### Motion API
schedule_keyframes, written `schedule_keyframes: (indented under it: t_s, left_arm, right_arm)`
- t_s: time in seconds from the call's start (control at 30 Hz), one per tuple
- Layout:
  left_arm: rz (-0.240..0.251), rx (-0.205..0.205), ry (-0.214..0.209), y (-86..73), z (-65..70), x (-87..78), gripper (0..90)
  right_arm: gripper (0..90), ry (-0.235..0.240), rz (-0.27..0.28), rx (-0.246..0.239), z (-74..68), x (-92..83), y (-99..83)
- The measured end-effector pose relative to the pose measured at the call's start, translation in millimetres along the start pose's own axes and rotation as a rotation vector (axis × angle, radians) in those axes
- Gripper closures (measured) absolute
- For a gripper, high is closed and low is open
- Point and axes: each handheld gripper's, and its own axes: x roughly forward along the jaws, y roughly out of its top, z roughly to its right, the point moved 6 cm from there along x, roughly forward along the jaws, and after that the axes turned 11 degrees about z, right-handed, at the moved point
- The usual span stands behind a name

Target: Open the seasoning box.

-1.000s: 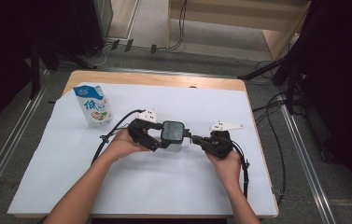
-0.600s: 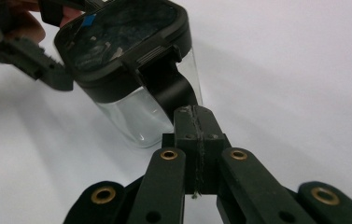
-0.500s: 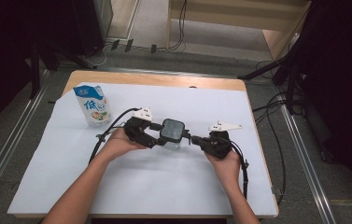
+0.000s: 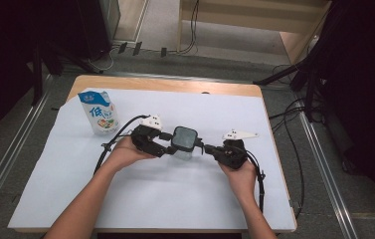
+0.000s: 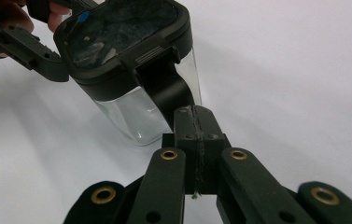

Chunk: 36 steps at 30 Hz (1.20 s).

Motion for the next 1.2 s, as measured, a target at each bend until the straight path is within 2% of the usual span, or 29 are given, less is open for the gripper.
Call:
schedule_keyframes:
  t_s: [0.2,0.37,0.57,0.97,1.07,1.2]
  left_arm:
    - [-0.010,-0.009,0.005,0.5,0.2,-2.6,44.9]
    - [0.018,-0.007,0.000,4.0,-0.1,-6.5,45.7]
    - [0.019,0.002,0.008,6.0,0.1,-9.9,52.5]
    - [0.014,0.010,0.008,8.0,1.7,-14.5,58.8]
    - [0.042,0.011,-0.008,12.0,3.8,-17.8,61.0]
    - [0.019,0.029,-0.005,16.2,7.0,-18.8,63.5]
  right_arm:
    - [90.0,0.000,-0.001,0.001,-0.5,0.0,0.0]
    - [90.0,0.000,0.000,0.000,-1.0,0.1,0.1]
    - [90.0,-0.006,-0.002,0.000,-0.8,-0.1,0.0]
    - [90.0,-0.005,0.005,-0.003,-1.2,-0.3,1.0]
    - [90.0,0.007,0.009,-0.003,-2.1,-0.1,1.5]
    - [90.0,0.001,0.006,-0.011,-3.2,-0.1,1.7]
